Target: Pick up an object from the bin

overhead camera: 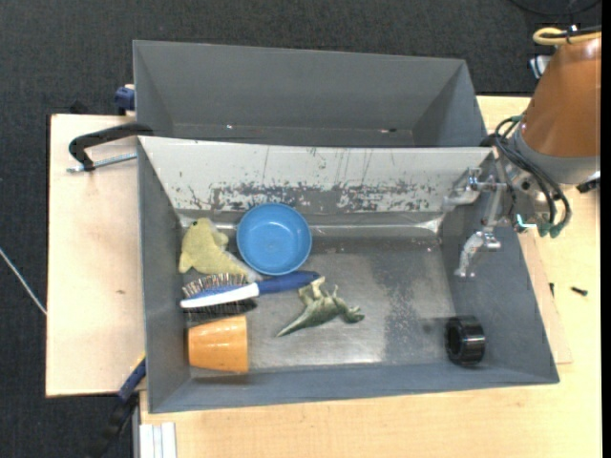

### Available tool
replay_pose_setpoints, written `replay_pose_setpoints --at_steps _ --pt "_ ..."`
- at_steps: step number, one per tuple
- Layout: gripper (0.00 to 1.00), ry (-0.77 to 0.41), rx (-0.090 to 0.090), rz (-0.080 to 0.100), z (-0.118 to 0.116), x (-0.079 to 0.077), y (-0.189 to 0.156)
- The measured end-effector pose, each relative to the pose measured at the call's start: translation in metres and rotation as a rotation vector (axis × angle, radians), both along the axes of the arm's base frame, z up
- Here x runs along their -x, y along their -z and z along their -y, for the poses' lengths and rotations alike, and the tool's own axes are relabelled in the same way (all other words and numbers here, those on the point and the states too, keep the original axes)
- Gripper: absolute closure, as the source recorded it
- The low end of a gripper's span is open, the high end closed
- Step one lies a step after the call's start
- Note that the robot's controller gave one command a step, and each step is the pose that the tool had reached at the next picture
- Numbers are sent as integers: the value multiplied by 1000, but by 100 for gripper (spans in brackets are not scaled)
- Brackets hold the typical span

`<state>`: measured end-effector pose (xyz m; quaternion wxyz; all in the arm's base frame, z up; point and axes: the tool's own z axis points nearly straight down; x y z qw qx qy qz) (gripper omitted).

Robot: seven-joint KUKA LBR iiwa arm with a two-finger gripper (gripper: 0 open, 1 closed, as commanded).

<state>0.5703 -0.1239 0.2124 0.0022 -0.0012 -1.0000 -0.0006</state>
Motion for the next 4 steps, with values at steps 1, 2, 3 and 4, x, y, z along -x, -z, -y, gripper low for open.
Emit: replay_pose_setpoints --at_steps 1,2,3,4 --pt "0 -144 -1 0 10 7 108" --pt "0 -205 -5 2 -96 58 120" --pt "0 -356 -1 7 -191 50 133" --pt "100 -354 -1 7 -190 50 132"
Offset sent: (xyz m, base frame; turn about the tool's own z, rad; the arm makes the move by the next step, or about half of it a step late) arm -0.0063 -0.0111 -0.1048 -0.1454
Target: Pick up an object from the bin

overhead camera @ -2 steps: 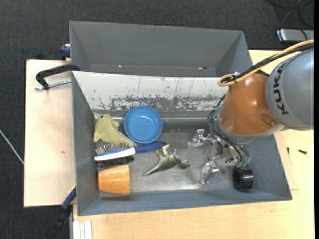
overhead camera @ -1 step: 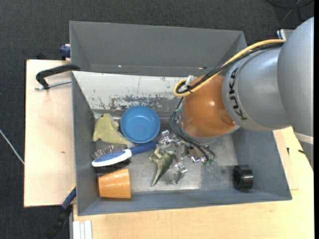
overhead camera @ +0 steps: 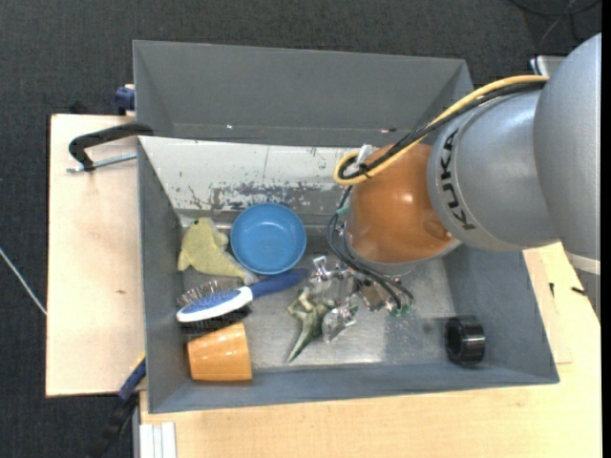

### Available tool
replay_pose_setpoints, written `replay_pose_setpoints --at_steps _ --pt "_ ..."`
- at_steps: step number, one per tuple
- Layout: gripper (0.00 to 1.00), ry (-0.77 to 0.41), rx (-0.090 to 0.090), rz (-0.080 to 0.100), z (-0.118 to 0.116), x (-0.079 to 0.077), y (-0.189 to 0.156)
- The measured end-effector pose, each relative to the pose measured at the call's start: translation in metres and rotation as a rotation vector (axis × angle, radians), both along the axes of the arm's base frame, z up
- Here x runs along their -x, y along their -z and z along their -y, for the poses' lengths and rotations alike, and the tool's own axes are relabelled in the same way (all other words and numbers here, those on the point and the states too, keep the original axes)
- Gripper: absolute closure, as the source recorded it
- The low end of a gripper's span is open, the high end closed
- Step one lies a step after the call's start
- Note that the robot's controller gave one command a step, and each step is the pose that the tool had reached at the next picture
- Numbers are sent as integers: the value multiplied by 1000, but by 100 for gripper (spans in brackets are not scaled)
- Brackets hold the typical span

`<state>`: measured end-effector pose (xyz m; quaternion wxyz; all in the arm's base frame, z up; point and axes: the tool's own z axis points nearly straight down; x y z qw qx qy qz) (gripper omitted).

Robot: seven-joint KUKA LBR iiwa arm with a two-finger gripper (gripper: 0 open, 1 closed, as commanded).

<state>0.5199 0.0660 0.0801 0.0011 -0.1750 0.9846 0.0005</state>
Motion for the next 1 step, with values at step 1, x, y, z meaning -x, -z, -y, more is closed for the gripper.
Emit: replay_pose_setpoints --at_steps 1 --pt "100 -11 -1 10 -5 21 -133"
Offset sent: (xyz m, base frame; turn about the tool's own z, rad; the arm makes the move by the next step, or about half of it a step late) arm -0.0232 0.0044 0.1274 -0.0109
